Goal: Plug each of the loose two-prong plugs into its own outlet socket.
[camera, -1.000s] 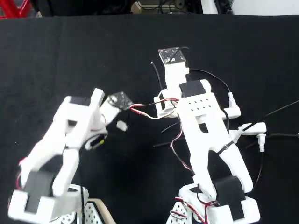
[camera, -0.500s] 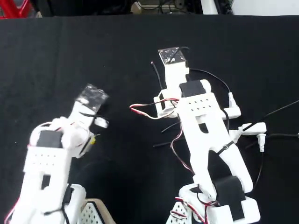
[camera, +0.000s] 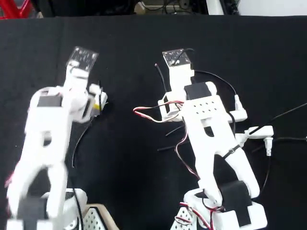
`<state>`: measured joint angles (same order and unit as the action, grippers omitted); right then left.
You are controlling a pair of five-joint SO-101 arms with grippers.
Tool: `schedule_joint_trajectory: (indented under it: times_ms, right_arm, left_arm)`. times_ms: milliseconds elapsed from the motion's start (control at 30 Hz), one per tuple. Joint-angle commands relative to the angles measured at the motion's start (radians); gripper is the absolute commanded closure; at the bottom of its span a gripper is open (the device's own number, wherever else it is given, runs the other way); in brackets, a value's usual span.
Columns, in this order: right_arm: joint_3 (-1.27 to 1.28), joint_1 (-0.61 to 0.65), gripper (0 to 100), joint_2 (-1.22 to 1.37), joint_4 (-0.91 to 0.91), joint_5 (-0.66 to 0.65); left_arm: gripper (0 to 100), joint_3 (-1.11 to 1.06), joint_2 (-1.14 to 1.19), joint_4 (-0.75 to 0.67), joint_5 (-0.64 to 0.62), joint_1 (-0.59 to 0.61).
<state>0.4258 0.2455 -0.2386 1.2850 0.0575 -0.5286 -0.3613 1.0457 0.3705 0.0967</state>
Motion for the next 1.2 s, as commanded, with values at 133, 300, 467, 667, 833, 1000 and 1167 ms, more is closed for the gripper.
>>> schedule_joint_trajectory:
  times_ms: [133,300,467,667,833,1000,1167]
  right_arm:
    - [-0.015,-0.006,98.6,-0.002,0.006,-0.025]
    - [-0.015,-0.006,98.6,-0.002,0.006,-0.026]
    - [-0.015,-0.006,98.6,-0.002,0.006,-0.026]
    - [-0.015,-0.006,98.6,-0.002,0.006,-0.026]
    - [-0.015,-0.006,98.6,-0.002,0.006,-0.028]
    - [-0.015,-0.006,98.6,-0.002,0.006,-0.028]
    - [-0.015,-0.006,98.6,-0.002,0.006,-0.028]
  left_arm:
    - [73,0.432,0.551,0.091,-0.023,-0.067]
    - [73,0.568,0.681,0.094,-0.025,-0.074]
    - [73,0.585,0.727,0.087,-0.025,-0.088]
    - [74,0.533,0.724,0.094,-0.023,-0.147]
    - [90,0.453,0.667,0.089,-0.018,-0.194]
    - [94,0.329,0.574,0.087,0.017,-0.234]
    - [94,0.162,0.405,0.087,0.035,-0.282]
